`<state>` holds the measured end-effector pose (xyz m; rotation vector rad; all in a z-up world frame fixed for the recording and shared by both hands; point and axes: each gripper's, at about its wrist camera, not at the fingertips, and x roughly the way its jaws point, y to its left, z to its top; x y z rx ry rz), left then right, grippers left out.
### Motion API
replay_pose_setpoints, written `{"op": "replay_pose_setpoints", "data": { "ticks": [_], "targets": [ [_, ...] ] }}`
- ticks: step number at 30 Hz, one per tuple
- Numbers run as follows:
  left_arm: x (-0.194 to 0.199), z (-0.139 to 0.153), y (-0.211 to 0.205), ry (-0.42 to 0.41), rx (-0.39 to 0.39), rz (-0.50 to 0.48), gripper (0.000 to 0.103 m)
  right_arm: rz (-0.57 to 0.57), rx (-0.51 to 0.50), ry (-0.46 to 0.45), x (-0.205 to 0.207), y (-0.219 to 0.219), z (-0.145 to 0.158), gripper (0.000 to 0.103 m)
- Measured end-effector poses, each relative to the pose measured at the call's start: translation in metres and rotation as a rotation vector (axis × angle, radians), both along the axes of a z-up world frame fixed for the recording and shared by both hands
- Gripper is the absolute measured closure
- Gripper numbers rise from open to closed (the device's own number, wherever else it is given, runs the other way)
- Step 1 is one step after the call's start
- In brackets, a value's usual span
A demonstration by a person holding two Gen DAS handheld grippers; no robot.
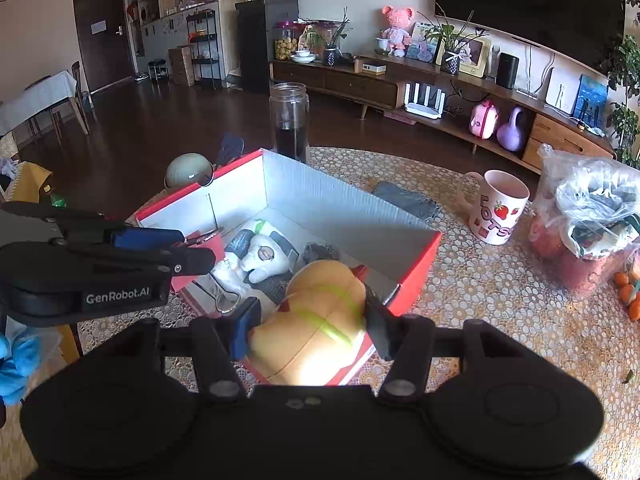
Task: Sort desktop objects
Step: 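Carry the yellow toy and pink binder clip over the red shoebox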
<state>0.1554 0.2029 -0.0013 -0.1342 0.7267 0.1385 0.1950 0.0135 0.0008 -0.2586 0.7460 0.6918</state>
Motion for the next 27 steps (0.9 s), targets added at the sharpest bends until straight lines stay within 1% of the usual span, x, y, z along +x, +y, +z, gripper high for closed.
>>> {"op": "replay_pose_setpoints", "data": {
  "ticks": [5,12,17,23,27],
  "targets": [
    [0.014,-0.014,0.022,0.021,0.001,0.050,0.074,0.002,-0.027,-0.005,0.012,0.024,-0.011,0.047],
    [0.031,-0.033,0.040,0.062,0.017,0.097,0.074,-0.018,-0.080,-0.005,0.033,0.050,-0.034,0.047],
    [0.039,-0.045,0.048,0.086,0.030,0.118,0.074,-0.022,-0.109,0.007,0.043,0.061,-0.049,0.047],
    [0.049,-0.057,0.051,0.112,0.034,0.117,0.074,-0.028,-0.127,0.020,0.053,0.070,-0.062,0.047],
    [0.052,-0.058,0.044,0.111,0.093,0.109,0.074,-0.028,-0.136,0.029,0.057,0.073,-0.067,0.047]
  ]
}}
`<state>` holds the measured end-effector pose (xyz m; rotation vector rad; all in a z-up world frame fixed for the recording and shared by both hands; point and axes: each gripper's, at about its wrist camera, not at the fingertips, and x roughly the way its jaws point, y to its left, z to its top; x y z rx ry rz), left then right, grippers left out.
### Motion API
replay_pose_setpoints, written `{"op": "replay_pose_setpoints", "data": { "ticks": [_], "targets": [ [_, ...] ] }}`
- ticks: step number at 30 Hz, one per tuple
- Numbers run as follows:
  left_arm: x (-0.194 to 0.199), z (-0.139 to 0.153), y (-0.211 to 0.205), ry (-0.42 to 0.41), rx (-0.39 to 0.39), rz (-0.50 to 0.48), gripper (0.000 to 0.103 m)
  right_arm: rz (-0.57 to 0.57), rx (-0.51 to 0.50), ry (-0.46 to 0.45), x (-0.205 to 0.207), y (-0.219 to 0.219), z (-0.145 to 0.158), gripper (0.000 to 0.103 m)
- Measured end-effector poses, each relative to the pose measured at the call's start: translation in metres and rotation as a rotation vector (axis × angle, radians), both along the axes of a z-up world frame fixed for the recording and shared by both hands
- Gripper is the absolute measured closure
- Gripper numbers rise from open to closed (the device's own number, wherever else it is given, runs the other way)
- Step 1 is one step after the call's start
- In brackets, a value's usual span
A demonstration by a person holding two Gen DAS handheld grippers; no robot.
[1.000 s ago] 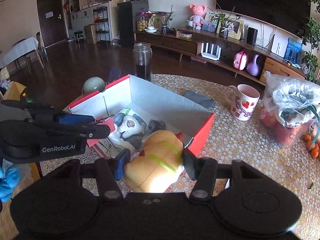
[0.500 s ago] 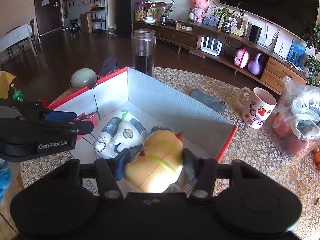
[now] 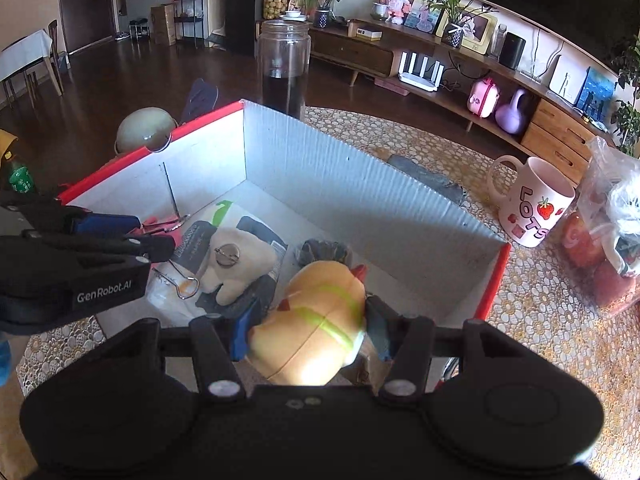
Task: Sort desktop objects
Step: 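Carry the yellow toy and pink binder clip over the red shoebox, then open both tools to drop the toy and clip into the shoebox, then move both tools back over the white packet and pink comb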
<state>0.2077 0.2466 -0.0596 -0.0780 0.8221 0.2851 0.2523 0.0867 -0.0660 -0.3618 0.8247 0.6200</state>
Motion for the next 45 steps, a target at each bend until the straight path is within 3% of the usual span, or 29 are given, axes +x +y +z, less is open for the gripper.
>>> {"op": "replay_pose_setpoints", "data": {
  "ticks": [4,15,25,28,30,40,45],
  "targets": [
    [0.001,-0.001,-0.008,-0.001,0.048,-0.027,0.074,0.000,-0.008,0.008,0.002,0.002,-0.005,0.047],
    [0.008,-0.010,-0.020,0.035,0.033,-0.094,0.074,0.040,-0.023,0.015,-0.005,-0.004,-0.004,0.046],
    [0.007,-0.008,-0.020,0.040,0.007,-0.100,0.072,0.036,-0.022,0.030,-0.006,-0.016,-0.004,0.027],
    [0.004,-0.004,-0.024,0.024,0.003,-0.107,0.052,0.046,-0.020,0.023,-0.011,-0.023,0.000,0.025],
    [0.001,0.000,-0.027,0.010,0.004,-0.094,0.030,0.058,-0.011,0.019,-0.014,-0.028,0.005,0.024],
    [-0.009,0.015,-0.033,-0.004,-0.025,-0.087,0.029,0.083,0.059,-0.011,-0.034,-0.055,0.032,0.010],
    [-0.015,0.020,-0.039,-0.008,-0.035,-0.090,0.029,0.080,0.103,-0.018,-0.041,-0.072,0.043,0.008]
  ]
}}
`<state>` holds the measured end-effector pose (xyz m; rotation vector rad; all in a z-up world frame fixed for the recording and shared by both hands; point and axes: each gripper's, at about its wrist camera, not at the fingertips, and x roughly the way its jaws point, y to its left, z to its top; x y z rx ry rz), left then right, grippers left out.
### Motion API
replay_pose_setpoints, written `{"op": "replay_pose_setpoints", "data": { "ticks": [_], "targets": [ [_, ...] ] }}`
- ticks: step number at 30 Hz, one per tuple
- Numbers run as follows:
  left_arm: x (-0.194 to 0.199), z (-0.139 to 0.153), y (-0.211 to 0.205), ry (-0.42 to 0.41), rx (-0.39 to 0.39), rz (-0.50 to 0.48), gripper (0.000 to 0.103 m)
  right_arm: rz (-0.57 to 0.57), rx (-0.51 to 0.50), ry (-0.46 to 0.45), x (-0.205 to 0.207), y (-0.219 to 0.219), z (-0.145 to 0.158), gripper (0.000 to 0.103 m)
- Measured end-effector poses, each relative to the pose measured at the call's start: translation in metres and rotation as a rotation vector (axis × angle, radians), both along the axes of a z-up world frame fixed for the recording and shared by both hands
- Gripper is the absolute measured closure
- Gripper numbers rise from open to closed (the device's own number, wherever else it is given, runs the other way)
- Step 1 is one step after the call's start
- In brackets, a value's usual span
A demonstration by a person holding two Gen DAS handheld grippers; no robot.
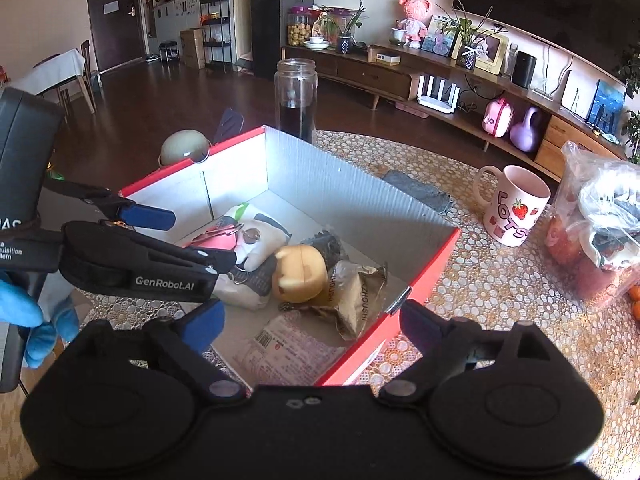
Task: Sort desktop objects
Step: 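Move both tools back over the white packet and pink comb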
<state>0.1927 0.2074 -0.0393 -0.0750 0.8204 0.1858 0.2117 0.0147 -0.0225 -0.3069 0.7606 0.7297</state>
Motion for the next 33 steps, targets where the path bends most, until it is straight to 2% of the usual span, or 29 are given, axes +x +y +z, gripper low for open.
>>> {"op": "replay_pose_setpoints", "data": {
  "ticks": [3,11,16,18,20,28,33],
  "targets": [
    [-0.005,0.005,-0.004,-0.009,-0.008,0.006,0.022,-0.003,0.024,-0.008,-0.006,-0.011,0.007,0.006],
    [-0.020,0.020,-0.018,-0.036,-0.007,-0.004,0.019,-0.021,0.078,-0.033,-0.022,-0.040,0.021,0.005],
    [-0.030,0.029,-0.029,-0.062,0.014,-0.013,0.012,-0.039,0.102,-0.047,-0.033,-0.062,0.027,0.004],
    [-0.034,0.032,-0.035,-0.072,0.021,-0.021,0.004,-0.052,0.104,-0.055,-0.036,-0.071,0.028,0.004],
    [-0.036,0.035,-0.041,-0.082,0.022,-0.031,0.001,-0.070,0.104,-0.064,-0.039,-0.082,0.030,0.004],
    [-0.040,0.043,-0.078,-0.089,0.012,-0.095,0.001,-0.149,0.088,-0.099,-0.046,-0.135,0.030,0.004],
    [-0.036,0.040,-0.109,-0.084,-0.008,-0.142,0.001,-0.208,0.080,-0.090,-0.046,-0.171,0.018,0.004]
  ]
}}
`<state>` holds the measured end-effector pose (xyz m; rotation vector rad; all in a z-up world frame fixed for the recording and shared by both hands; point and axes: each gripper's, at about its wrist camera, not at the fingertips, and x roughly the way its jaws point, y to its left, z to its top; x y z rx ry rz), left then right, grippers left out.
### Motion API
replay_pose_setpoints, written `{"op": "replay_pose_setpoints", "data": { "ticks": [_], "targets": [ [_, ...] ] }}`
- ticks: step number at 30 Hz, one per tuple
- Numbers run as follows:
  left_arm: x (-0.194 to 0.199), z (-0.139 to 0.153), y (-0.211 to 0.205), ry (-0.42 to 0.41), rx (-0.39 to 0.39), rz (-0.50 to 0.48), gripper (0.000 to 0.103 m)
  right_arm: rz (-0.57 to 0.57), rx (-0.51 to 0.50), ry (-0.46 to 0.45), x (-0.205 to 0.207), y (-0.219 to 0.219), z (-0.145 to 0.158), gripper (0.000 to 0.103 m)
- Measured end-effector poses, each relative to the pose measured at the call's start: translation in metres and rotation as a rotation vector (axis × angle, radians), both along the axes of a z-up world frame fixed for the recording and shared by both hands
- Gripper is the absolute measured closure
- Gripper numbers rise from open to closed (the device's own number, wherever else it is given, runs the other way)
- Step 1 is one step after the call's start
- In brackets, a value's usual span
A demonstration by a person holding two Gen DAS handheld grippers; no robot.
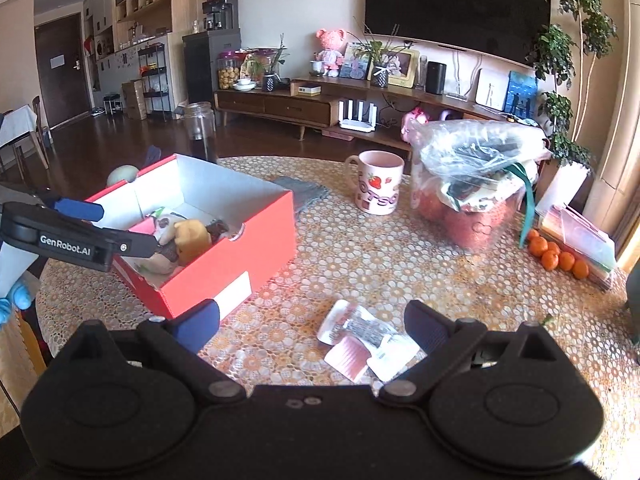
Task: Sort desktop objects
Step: 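Move both tools back over the white packet and pink comb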
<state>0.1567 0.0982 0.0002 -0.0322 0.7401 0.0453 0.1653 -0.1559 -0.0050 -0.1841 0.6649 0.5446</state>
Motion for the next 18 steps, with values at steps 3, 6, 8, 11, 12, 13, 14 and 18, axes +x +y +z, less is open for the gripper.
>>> {"op": "replay_pose_setpoints", "data": {
  "ticks": [3,6,8,11,12,13,14,18],
  "targets": [
    [0.005,-0.004,-0.018,0.006,0.005,-0.024,0.001,-0.020,-0.006,0.014,0.002,-0.017,-0.010,0.004],
    [0.012,-0.007,-0.035,0.011,0.007,-0.045,0.001,-0.030,-0.012,0.024,0.004,-0.030,-0.020,0.004],
    [0.015,-0.010,-0.046,0.011,0.005,-0.058,0.001,-0.032,-0.017,0.030,0.006,-0.037,-0.026,0.004],
    [0.019,-0.018,-0.059,0.011,0.008,-0.074,0.001,-0.030,-0.034,0.029,0.012,-0.046,-0.032,0.004],
    [0.020,-0.022,-0.064,0.013,0.011,-0.081,0.001,-0.030,-0.038,0.030,0.015,-0.049,-0.034,0.004],
    [0.021,-0.026,-0.069,0.014,0.015,-0.086,0.001,-0.030,-0.041,0.034,0.019,-0.052,-0.037,0.004],
    [0.023,-0.030,-0.075,0.016,0.021,-0.091,0.001,-0.031,-0.044,0.039,0.023,-0.055,-0.039,0.005],
    [0.028,-0.049,-0.093,0.030,0.021,-0.116,0.001,-0.031,-0.055,0.063,0.043,-0.065,-0.051,0.007]
  ]
}}
